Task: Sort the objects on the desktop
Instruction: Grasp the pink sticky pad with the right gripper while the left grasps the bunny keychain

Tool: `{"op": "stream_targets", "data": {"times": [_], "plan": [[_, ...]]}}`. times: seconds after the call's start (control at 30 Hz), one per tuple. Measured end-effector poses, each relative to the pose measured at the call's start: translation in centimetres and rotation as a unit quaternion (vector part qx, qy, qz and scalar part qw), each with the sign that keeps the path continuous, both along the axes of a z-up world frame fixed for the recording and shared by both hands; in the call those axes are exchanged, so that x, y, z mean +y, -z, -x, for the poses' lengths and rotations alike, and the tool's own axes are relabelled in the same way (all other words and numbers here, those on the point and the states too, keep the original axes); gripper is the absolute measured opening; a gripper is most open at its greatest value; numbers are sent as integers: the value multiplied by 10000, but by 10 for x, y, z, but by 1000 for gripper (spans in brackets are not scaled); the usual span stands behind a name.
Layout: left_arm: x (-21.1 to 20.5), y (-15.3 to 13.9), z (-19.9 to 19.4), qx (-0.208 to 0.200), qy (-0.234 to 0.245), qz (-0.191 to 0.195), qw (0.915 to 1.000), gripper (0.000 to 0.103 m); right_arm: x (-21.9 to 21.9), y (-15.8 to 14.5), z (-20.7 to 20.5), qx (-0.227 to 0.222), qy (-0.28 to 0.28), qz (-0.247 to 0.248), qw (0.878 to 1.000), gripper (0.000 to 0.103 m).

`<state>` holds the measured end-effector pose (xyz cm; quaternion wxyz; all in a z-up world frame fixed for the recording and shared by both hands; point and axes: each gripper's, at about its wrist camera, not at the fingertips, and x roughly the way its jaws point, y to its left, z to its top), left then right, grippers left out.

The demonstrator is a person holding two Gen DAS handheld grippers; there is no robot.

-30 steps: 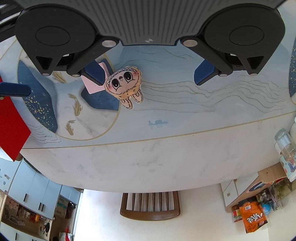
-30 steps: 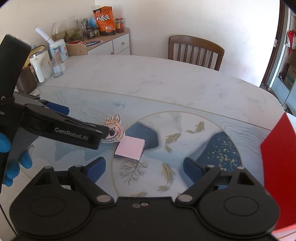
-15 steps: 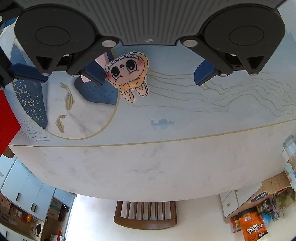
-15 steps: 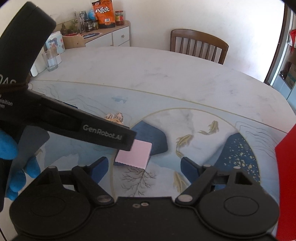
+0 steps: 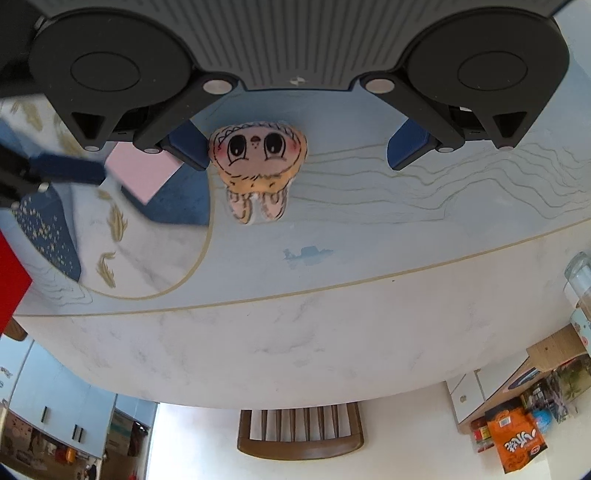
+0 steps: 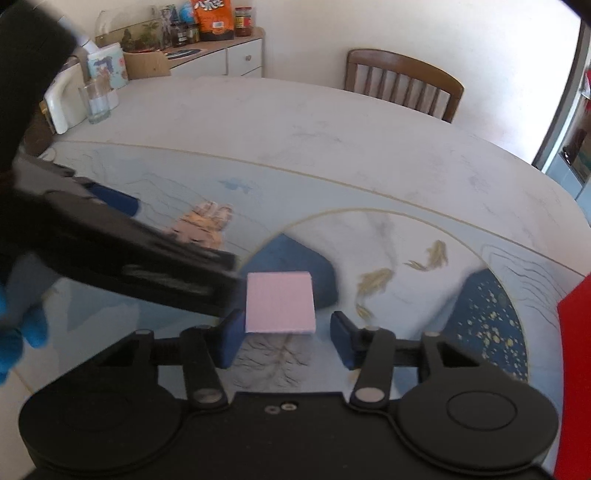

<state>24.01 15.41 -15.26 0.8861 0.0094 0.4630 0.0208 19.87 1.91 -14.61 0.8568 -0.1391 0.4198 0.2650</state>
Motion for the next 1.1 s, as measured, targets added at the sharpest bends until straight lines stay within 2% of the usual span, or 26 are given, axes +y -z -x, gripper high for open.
{"op": "stream_targets", "data": {"times": [0.2,0.43,0.5,0.7,0.83,1.0,1.1], "plan": [[1,3,6,-48,225,101,9997,101,-14,0,-8,47,-29,-20,10000,48],[2,-2,4,-236,587,163,9979,100,-7,-4,-13,-69,-672,89,9977,51],[3,-2,3,-249,665,202,9973,97,-6,-6,-14,-64,-815,31,9966,55],[4,1,1,-230,716,216,9969,87,-6,-2,-22,71,-945,-167,9954,55],[2,0,-1,-265,738,161,9968,72,-4,-1,-22,52,-939,-192,9954,55],[-1,-4,-2,-257,819,181,9961,55,-2,-1,-21,29,-959,-191,9952,48],[-2,-5,0,-234,847,224,9959,53,-1,-2,-21,21,-956,-151,9953,42]]}}
